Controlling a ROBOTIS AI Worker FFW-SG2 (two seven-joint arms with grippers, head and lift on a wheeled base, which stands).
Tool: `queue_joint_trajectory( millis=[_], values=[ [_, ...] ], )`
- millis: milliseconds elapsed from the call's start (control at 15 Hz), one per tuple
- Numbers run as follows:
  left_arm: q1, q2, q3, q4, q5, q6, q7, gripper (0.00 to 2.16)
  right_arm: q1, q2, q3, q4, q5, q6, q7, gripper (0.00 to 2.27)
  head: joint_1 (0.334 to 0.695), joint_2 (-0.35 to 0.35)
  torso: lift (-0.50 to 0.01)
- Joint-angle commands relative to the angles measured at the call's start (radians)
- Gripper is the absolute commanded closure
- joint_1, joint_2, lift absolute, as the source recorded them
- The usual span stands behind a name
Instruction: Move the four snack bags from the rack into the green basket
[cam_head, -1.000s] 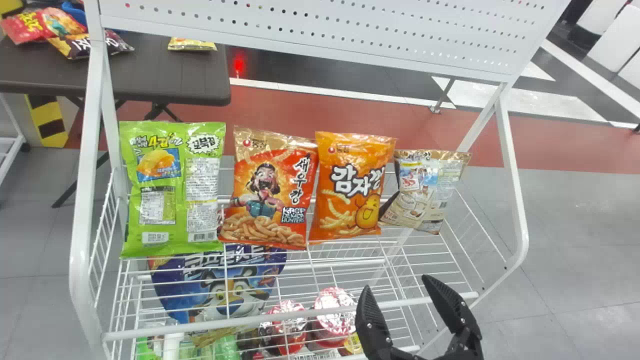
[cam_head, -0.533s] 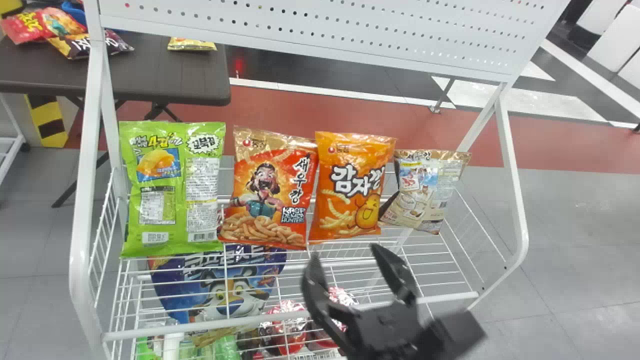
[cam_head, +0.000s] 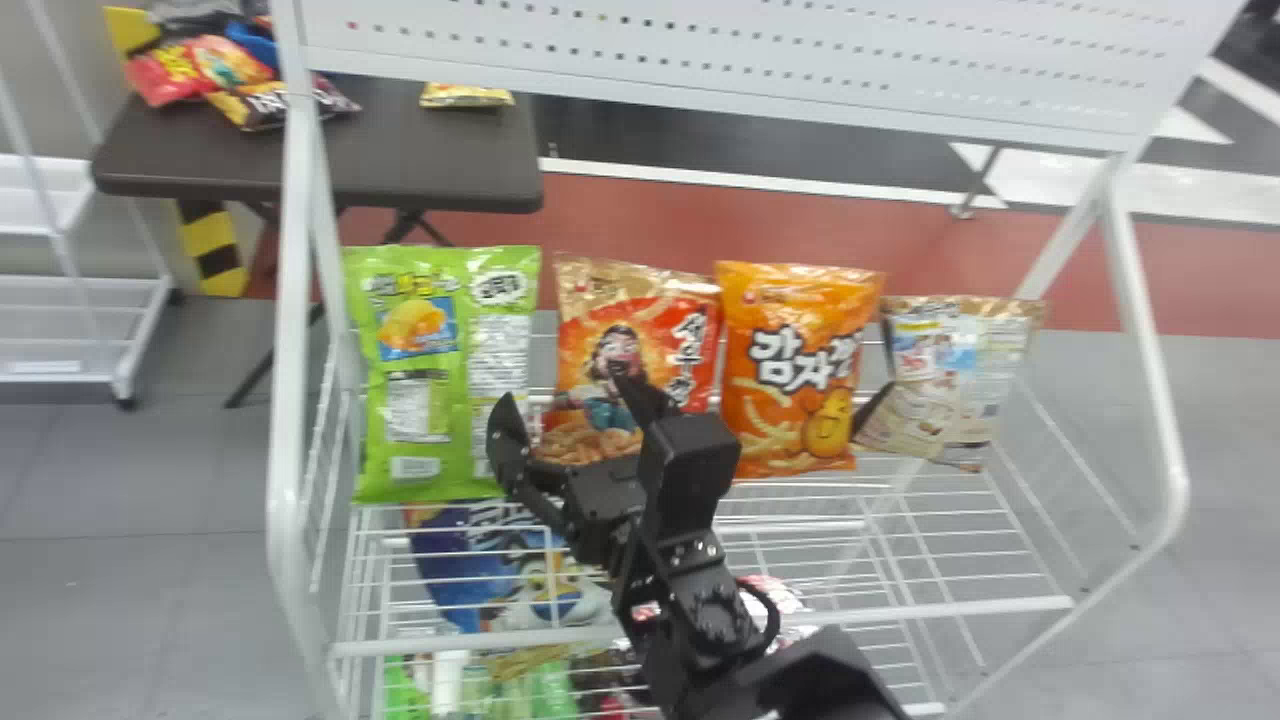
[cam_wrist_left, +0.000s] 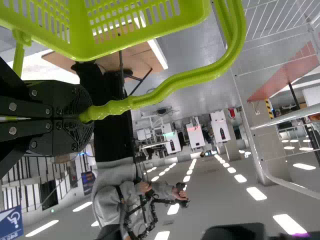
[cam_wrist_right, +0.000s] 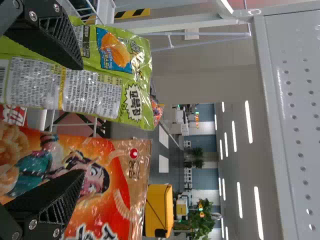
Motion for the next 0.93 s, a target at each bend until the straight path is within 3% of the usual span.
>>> queue_joint_trajectory(
  millis=[0,200,333,400,467,533,667,867],
  values=[
    [-0.003,0.003,-0.003,0.004,0.002,-0.004,0.000,1.79,-0.084,0.021,0.025,0.079,0.001,0.054,0.001,0.08,0.695,-0.147,0.000],
    [-0.003,0.013,0.002,0.004,0.016,-0.007,0.000,1.79,-0.145,0.022,0.050,0.155,-0.007,0.084,0.010,0.11,0.695,-0.106,0.000],
    [-0.006,0.017,0.003,0.004,0.020,-0.007,0.000,1.79,-0.198,0.022,0.057,0.227,-0.014,0.090,0.076,0.27,0.695,-0.071,0.000],
    [-0.006,0.017,0.003,0.004,0.020,-0.007,0.000,1.79,-0.210,0.022,0.071,0.240,-0.013,0.087,0.083,0.53,0.695,-0.059,0.000],
    [-0.006,0.017,0.003,0.006,0.020,-0.007,0.000,1.79,-0.211,0.022,0.083,0.241,0.000,0.090,0.084,1.15,0.695,-0.048,0.000],
    [-0.006,0.017,0.005,0.006,0.023,-0.007,0.000,1.79,-0.211,0.022,0.091,0.240,0.012,0.097,0.084,1.91,0.695,-0.037,0.000],
    [-0.006,0.017,0.006,0.006,0.025,-0.007,-0.002,1.79,-0.193,0.022,0.097,0.223,0.033,0.093,0.098,2.11,0.695,-0.016,0.000],
    [-0.008,0.017,0.006,0.006,0.023,-0.007,0.000,1.79,-0.115,0.021,0.088,0.111,0.075,0.100,0.127,2.13,0.695,-0.003,0.000]
  ],
)
